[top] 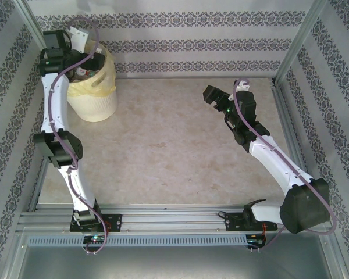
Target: Put the plastic bottles in the bin
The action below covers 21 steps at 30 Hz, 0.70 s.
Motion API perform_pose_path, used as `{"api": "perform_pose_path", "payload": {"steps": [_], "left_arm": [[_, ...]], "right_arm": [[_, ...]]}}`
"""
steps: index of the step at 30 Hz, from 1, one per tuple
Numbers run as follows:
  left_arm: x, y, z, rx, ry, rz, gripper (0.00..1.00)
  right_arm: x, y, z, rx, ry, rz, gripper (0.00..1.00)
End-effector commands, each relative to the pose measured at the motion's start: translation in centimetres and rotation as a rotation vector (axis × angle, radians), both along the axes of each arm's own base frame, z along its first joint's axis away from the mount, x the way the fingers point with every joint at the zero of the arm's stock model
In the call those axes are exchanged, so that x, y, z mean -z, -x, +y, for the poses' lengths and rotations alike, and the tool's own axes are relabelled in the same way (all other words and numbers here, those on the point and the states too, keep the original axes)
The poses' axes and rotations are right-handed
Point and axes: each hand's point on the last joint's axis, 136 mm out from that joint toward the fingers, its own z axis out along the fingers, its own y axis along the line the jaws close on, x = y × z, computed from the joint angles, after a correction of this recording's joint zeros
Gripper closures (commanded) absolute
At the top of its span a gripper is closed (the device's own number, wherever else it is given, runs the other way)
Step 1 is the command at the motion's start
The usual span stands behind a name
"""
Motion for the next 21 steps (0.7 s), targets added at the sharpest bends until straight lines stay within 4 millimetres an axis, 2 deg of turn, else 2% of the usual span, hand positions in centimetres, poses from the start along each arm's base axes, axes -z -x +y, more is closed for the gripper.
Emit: {"api": "perform_pose_path", "payload": {"steps": [1,3,5,7,12,15,18,21], "left_arm": [[-4.6,1.6,-1.4,0.023,0.114,-0.077,0.00],[-5.3,0.9,-1.6,-0.005,0.211,-0.093,0.06],[-5.1,0.1,-1.9,-0.032,0.304,-0.079,0.18],[-4.0,-0.8,-2.7,-0.042,0.370,-0.040,0.29],[-0.1,-3.0,-4.3,-0.080,0.387,0.055,0.41],[2.9,-3.6,-3.2,-0.170,0.373,0.127,0.48],[5.6,-3.1,-1.3,-0.294,0.335,0.199,0.54],[6.5,-1.9,-0.3,-0.376,0.316,0.235,0.57]], "right_arm": [[-1.0,0.0,-0.1,0.012,0.014,-0.028,0.02],[-1.0,0.0,0.0,0.007,0.008,-0.027,0.02],[-0.9,0.0,0.1,0.004,0.007,-0.024,0.02],[-0.8,0.1,0.1,0.006,0.006,-0.020,0.02],[-0.8,0.3,0.1,0.007,0.009,-0.017,0.02],[-0.8,0.4,0.0,0.010,0.013,-0.018,0.02],[-0.6,0.6,-0.2,0.015,0.017,-0.016,0.02],[-0.6,0.6,-0.2,0.017,0.021,-0.016,0.02]]}}
